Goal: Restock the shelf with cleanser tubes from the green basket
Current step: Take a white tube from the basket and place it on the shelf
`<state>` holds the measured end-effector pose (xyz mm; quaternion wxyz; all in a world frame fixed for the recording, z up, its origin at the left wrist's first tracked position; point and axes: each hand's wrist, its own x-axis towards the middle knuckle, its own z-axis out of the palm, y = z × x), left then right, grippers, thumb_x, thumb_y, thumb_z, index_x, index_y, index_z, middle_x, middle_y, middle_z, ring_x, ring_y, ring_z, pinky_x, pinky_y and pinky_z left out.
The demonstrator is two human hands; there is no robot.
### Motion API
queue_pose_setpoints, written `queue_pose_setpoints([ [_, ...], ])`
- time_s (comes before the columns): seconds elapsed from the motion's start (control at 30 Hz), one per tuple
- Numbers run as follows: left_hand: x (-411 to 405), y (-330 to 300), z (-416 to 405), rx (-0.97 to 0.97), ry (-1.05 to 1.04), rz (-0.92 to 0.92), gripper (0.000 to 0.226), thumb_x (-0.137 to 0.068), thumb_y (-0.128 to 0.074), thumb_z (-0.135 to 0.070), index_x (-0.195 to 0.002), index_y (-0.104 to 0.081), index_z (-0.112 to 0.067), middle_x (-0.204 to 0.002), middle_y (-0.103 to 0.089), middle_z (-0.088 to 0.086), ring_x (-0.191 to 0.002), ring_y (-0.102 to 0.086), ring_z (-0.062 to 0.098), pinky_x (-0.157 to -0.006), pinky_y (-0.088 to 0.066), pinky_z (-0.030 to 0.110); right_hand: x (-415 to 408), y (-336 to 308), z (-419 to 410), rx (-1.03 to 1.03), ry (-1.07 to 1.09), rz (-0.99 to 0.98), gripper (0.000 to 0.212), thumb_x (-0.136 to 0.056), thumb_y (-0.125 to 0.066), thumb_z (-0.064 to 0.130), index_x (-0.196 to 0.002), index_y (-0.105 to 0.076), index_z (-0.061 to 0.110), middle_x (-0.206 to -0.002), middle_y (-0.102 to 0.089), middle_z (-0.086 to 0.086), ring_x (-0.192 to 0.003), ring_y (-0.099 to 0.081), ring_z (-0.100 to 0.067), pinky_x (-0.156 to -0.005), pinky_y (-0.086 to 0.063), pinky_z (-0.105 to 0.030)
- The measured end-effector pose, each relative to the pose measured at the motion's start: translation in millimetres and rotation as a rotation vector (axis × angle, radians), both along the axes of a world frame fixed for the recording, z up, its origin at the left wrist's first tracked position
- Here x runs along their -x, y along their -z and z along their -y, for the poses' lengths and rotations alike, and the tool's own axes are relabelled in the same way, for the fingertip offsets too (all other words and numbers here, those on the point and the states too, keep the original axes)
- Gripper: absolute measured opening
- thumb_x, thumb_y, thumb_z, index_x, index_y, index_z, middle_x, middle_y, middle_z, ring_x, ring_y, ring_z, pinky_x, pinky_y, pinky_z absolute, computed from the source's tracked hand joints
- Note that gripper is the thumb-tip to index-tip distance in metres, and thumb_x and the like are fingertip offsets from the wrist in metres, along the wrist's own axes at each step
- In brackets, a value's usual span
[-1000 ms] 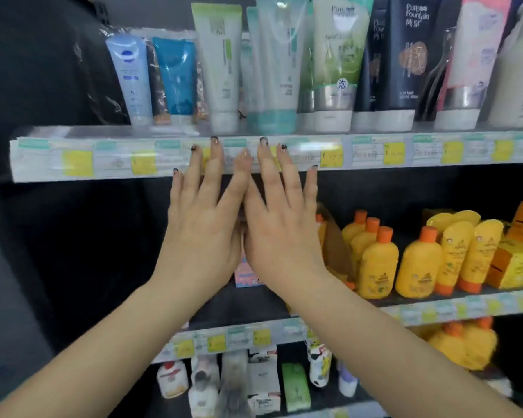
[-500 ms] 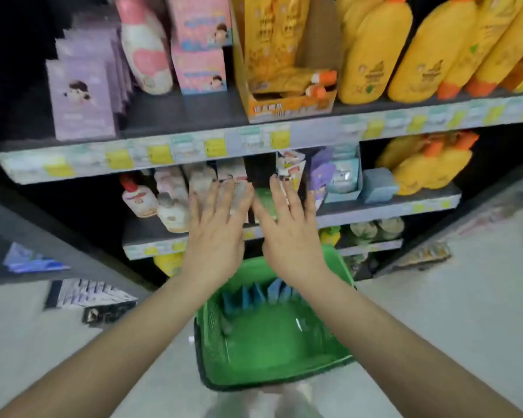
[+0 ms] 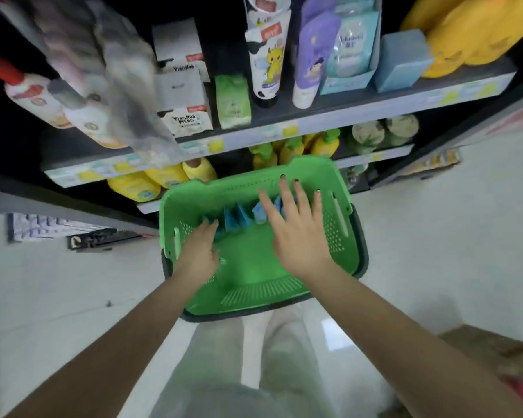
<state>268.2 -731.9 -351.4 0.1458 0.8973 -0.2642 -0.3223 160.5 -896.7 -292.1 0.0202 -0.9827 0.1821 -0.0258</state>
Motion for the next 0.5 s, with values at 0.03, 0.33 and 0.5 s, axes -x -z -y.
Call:
queue_pose_setpoints([
  [0.03,1.8,9.1,1.4,-0.037,-0.042,-0.052,0.064,-0.089,-0.045,0.001,-0.147,-0.022,-0.013,-0.154,-0.018,0.012,-0.138,-0.029,0.029,-0.112,-0.030,0.035,1.2,5.3,1.3,-0.005,0.002,-0.004,0.088,-0.052,-0.079,0.008,-0.134,-0.050,0.015,-0.137,-0.046,-0.024,-0.124,-0.046,-0.045,-0.096,-0.030,-0.067],
  [0.33,0.5,86.2,4.9,-0.252,-0.201,-0.313,0.054,-0.089,-0.045,0.003,-0.141,-0.033,-0.008,-0.113,-0.054,0.017,-0.054,-0.044,0.011,-0.041,-0.034,0.019,5.9,49.6,1.1,-0.065,-0.021,-0.056,0.095,-0.047,-0.082,0.010,-0.136,-0.048,0.015,-0.137,-0.046,-0.024,-0.123,-0.047,-0.043,-0.100,-0.028,-0.064],
  [0.5,-4.9,117.1,5.0,-0.272,-0.249,-0.347,0.055,-0.093,-0.042,0.001,-0.144,-0.025,-0.005,-0.138,-0.040,0.025,-0.056,-0.036,0.005,-0.040,-0.036,0.013,5.9,67.2,2.9,-0.094,-0.027,-0.134,0.101,-0.048,-0.083,0.012,-0.140,-0.042,0.017,-0.140,-0.044,-0.023,-0.126,-0.045,-0.039,-0.103,-0.018,-0.059],
])
